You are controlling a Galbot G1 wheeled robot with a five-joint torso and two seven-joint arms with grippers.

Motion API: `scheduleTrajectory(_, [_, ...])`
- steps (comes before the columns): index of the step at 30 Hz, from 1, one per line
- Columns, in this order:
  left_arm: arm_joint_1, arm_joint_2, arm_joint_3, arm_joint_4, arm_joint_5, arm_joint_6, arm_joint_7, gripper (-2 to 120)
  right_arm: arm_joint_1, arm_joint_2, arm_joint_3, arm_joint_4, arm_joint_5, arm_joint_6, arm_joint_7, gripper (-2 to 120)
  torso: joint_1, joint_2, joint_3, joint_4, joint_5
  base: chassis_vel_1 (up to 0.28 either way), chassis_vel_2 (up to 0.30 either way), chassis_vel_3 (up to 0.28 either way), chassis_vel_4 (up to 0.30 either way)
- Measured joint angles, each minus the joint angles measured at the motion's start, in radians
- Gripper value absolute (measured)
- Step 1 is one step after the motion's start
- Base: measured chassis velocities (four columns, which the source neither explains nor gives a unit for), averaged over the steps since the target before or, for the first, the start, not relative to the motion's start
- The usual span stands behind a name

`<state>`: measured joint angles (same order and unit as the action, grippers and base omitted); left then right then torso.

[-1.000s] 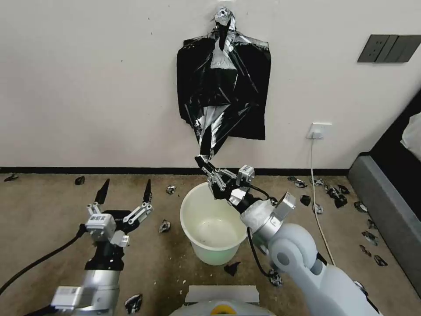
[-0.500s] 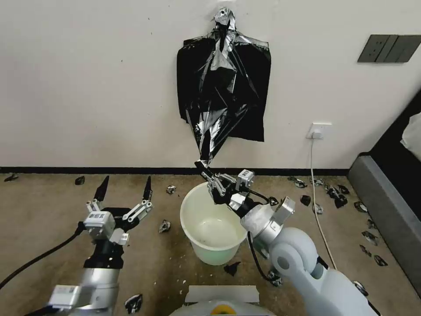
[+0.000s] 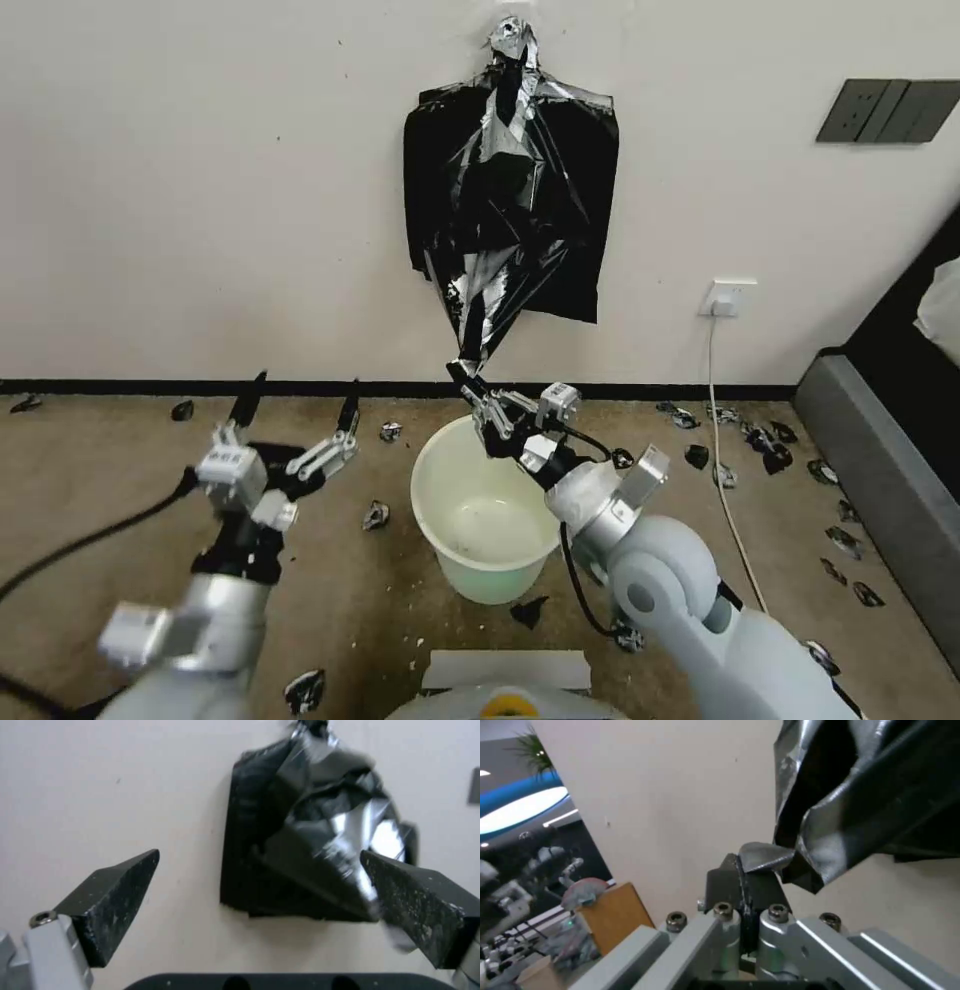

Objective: Place a trash bag onto the trash bin.

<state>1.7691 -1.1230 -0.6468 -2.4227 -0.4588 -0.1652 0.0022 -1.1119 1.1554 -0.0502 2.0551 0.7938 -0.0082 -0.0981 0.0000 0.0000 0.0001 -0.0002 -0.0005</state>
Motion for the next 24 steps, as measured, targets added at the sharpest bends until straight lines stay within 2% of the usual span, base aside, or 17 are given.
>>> scheduleTrajectory(1, [0.000, 0.000, 0.000, 0.000, 0.000, 0.000, 0.000, 100, 0.000, 0.000, 0.000, 0.000, 0.000, 0.000, 0.000, 0, 0.000, 0.000, 0.000, 0.0000, 0.0000, 0.000, 0.000, 0.000, 0.000])
scheduleTrajectory(2, [-0.012, 0.050, -0.021, -0.008, -0.046, 0.010, -0.006, 100, 0.039, 0.009, -0.027, -0.014, 0.011, -0.003, 0.024, 0, 0.000, 0.000, 0.000, 0.0008, 0.0002, 0.000, 0.000, 0.000, 0.000])
scheduleTrajectory(4, [-0.074, 0.168, -0.031, -0.012, -0.134, 0.037, -0.020, 100, 0.077, 0.028, -0.049, -0.028, 0.026, -0.009, 0.065, 0, 0.000, 0.000, 0.000, 0.0009, 0.0000, 0.000, 0.000, 0.000, 0.000])
scheduleTrajectory(5, [-0.074, 0.168, -0.031, -0.012, -0.134, 0.037, -0.020, 100, 0.077, 0.028, -0.049, -0.028, 0.026, -0.009, 0.065, 0, 0.000, 0.000, 0.000, 0.0009, 0.0000, 0.000, 0.000, 0.000, 0.000])
scheduleTrajectory(8, [-0.230, 0.355, -0.009, 0.012, -0.246, 0.076, -0.053, 100, 0.096, 0.041, -0.057, -0.035, 0.029, -0.014, 0.088, 0, 0.000, 0.000, 0.000, 0.0001, 0.0000, 0.000, 0.000, 0.000, 0.000])
scheduleTrajectory(9, [-0.230, 0.355, -0.009, 0.012, -0.246, 0.076, -0.053, 100, 0.096, 0.041, -0.057, -0.035, 0.029, -0.014, 0.088, 0, 0.000, 0.000, 0.000, 0.0001, 0.0000, 0.000, 0.000, 0.000, 0.000])
scheduleTrajectory(12, [-0.375, 0.478, 0.034, 0.048, -0.335, 0.103, -0.088, 100, 0.093, 0.040, -0.058, -0.037, 0.027, -0.014, 0.087, 0, 0.000, 0.000, 0.000, 0.0002, 0.0003, 0.000, 0.000, 0.000, 0.000])
scheduleTrajectory(13, [-0.375, 0.478, 0.034, 0.048, -0.335, 0.103, -0.088, 100, 0.093, 0.040, -0.058, -0.037, 0.027, -0.014, 0.087, 0, 0.000, 0.000, 0.000, 0.0002, 0.0003, 0.000, 0.000, 0.000, 0.000])
scheduleTrajectory(15, [-0.506, 0.571, 0.097, 0.091, -0.370, 0.120, -0.104, 100, 0.091, 0.041, -0.059, -0.041, 0.024, -0.015, 0.084, 0, 0.000, 0.000, 0.000, 0.0003, 0.0002, 0.000, 0.000, 0.000, 0.000])
scheduleTrajectory(17, [-0.640, 0.634, 0.184, 0.131, -0.378, 0.129, -0.110, 100, 0.093, 0.046, -0.061, -0.045, 0.021, -0.015, 0.083, 0, 0.000, 0.000, 0.000, 0.0003, 0.0009, 0.000, 0.000, 0.000, 0.000])
scheduleTrajectory(18, [-0.640, 0.634, 0.184, 0.131, -0.378, 0.129, -0.110, 100, 0.093, 0.046, -0.061, -0.045, 0.021, -0.015, 0.083, 0, 0.000, 0.000, 0.000, 0.0003, 0.0009, 0.000, 0.000, 0.000, 0.000])
scheduleTrajectory(19, [-0.696, 0.653, 0.243, 0.148, -0.382, 0.131, -0.112, 100, 0.094, 0.049, -0.061, -0.047, 0.021, -0.015, 0.082, 0, 0.000, 0.000, 0.000, 0.0000, 0.0011, 0.000, 0.000, 0.000, 0.000])
scheduleTrajectory(21, [-0.851, 0.674, 0.414, 0.191, -0.389, 0.137, -0.114, 100, 0.098, 0.053, -0.061, -0.053, 0.020, -0.015, 0.081, 0, 0.000, 0.000, 0.000, 0.0004, -0.0003, 0.000, 0.000, 0.000, 0.000])
scheduleTrajectory(22, [-0.851, 0.674, 0.414, 0.191, -0.389, 0.137, -0.114, 100, 0.098, 0.053, -0.061, -0.053, 0.020, -0.015, 0.081, 0, 0.000, 0.000, 0.000, 0.0004, -0.0003, 0.000, 0.000, 0.000, 0.000])
scheduleTrajectory(24, [-1.024, 0.677, 0.578, 0.231, -0.384, 0.152, -0.118, 100, 0.103, 0.058, -0.061, -0.057, 0.020, -0.015, 0.081, 0, 0.000, 0.000, 0.000, 0.0000, 0.0012, 0.000, 0.000, 0.000, 0.000])
